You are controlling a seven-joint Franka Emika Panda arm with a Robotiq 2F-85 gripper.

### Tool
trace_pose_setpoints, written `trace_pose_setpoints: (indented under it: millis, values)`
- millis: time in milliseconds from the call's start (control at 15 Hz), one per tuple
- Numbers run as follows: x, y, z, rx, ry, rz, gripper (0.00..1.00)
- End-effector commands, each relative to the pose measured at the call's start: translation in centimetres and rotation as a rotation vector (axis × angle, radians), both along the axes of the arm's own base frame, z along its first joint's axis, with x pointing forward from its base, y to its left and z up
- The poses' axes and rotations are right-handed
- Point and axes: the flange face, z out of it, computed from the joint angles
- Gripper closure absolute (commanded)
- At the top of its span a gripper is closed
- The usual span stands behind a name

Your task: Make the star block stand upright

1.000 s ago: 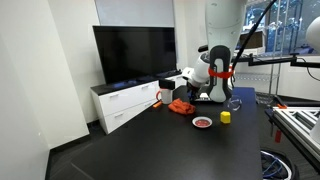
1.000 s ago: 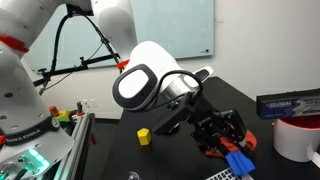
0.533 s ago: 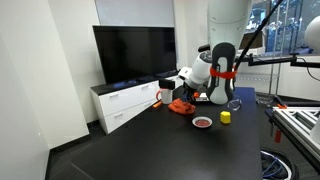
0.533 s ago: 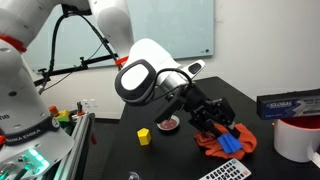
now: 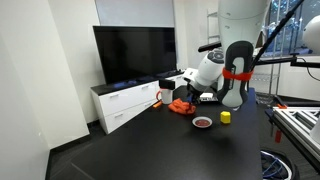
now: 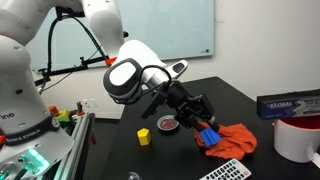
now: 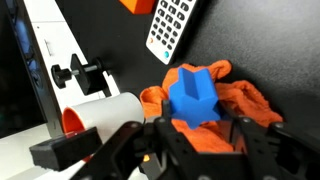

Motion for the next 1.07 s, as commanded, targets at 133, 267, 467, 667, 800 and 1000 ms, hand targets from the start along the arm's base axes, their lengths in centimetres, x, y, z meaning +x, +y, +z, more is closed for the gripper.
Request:
trace_pose_setpoints:
  millis: [133,267,467,667,800,1000]
  values:
    - [-3.5,0.7,2.0,-0.057,-0.098,0.065,0.77]
    - [-4.2,0.3,2.1,-0.07,-0.086,0.057,0.77]
    - [-3.9,-1.0,0.9,-0.089,-0.066,0.04,0.77]
    - [-5.2,-1.1,0.2,-0.104,-0.036,0.024,0.77]
    - [-5.3,-1.4,-1.0,-0.103,-0.018,0.014,0.77]
    - [-6.1,-1.3,-2.1,-0.116,0.002,0.005,0.77]
